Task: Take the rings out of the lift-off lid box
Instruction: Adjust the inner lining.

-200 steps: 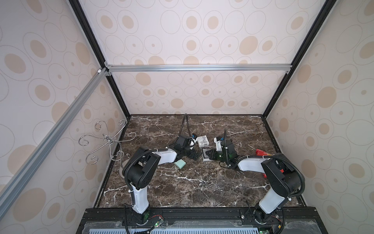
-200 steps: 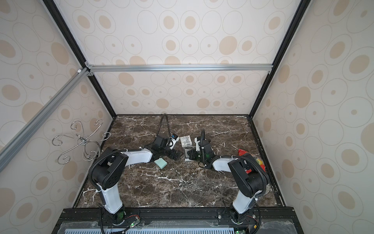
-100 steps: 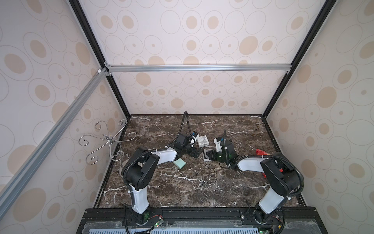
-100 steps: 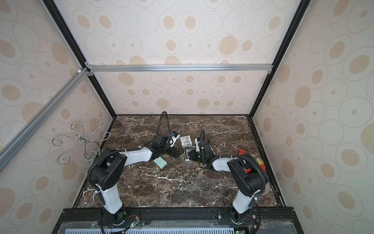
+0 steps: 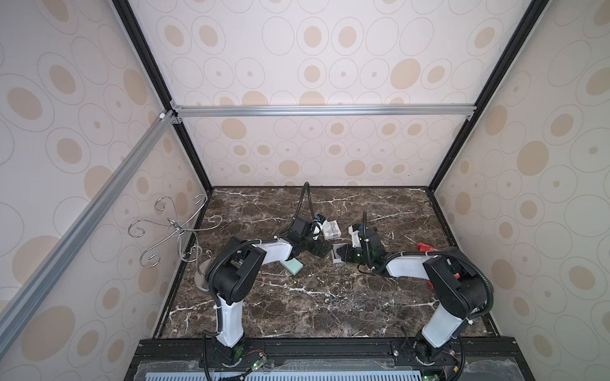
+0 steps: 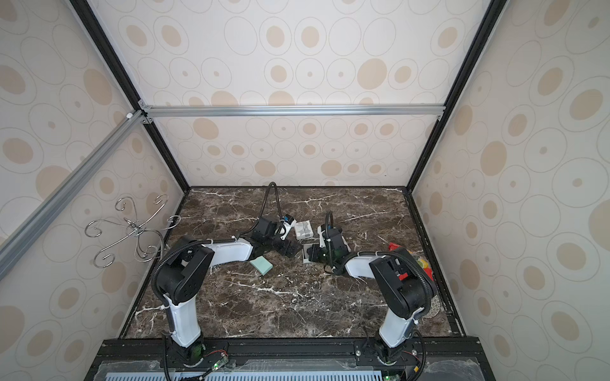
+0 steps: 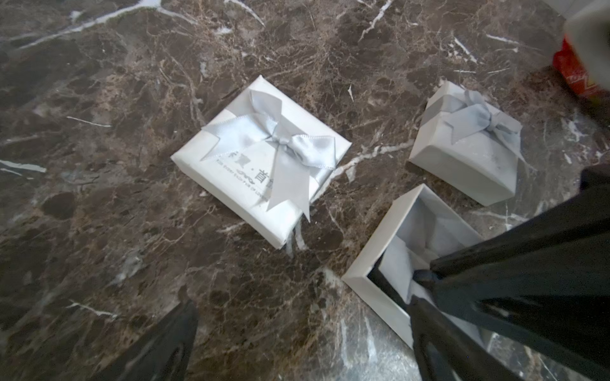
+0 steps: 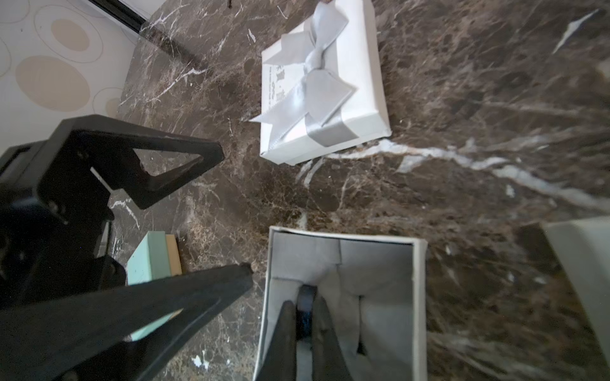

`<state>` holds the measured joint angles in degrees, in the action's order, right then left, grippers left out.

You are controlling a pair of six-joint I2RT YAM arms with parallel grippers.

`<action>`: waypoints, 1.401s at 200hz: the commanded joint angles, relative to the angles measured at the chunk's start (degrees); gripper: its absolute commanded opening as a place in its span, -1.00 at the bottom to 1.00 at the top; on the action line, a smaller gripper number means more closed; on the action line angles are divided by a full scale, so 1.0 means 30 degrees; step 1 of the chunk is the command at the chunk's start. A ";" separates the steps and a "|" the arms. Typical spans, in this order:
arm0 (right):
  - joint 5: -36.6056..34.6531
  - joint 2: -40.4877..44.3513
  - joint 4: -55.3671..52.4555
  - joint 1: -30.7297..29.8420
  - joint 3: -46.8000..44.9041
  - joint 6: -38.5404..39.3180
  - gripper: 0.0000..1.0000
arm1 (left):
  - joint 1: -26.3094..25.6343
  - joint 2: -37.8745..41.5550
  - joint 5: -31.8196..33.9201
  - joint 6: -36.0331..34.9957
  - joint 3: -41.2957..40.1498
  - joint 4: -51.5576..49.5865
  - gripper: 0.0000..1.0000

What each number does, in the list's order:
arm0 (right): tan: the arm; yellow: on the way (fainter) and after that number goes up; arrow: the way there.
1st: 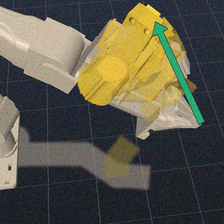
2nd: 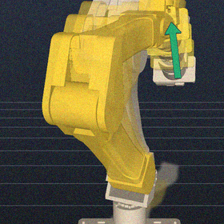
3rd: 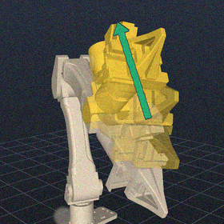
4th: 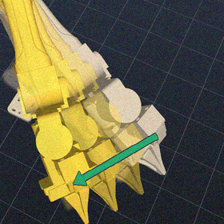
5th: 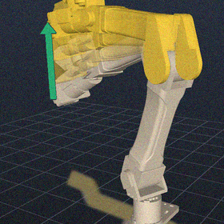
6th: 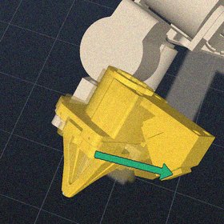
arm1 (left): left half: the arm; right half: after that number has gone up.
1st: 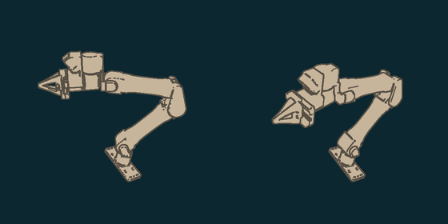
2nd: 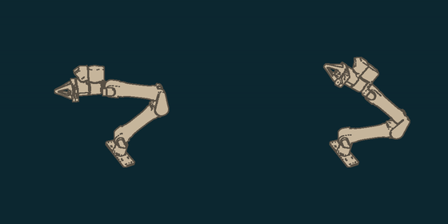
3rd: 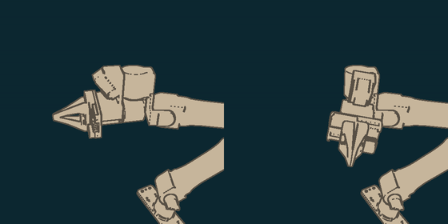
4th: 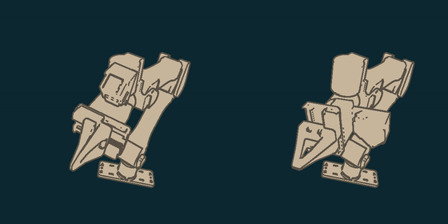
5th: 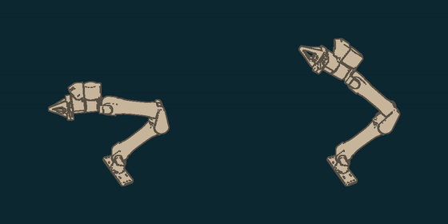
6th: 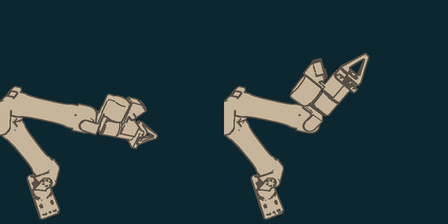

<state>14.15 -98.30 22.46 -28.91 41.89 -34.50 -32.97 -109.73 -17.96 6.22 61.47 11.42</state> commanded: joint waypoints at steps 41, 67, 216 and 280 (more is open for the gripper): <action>-0.0210 -0.0119 -0.0312 0.0026 0.0330 0.0149 -1.00 | -0.0588 -0.0539 0.0754 -0.0314 0.1161 -0.0924 0.99; -0.0125 0.0088 -0.0087 0.0026 0.0205 0.0111 -1.00 | -0.0675 -0.0585 0.1261 -0.0432 0.1196 -0.1283 0.99; 0.0672 0.1214 0.1530 0.0033 -0.0487 -0.0278 -1.00 | -0.0910 -0.0759 0.2242 -0.0813 0.1447 -0.2034 0.99; 0.0595 0.1365 0.2624 0.0073 -0.1064 -0.0706 -1.00 | -0.0919 -0.0686 0.2379 -0.0988 0.1511 -0.2231 0.99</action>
<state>15.25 -96.09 26.44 -28.88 39.86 -35.14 -35.38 -111.24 -11.88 5.06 64.14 7.03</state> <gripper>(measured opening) 0.084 0.993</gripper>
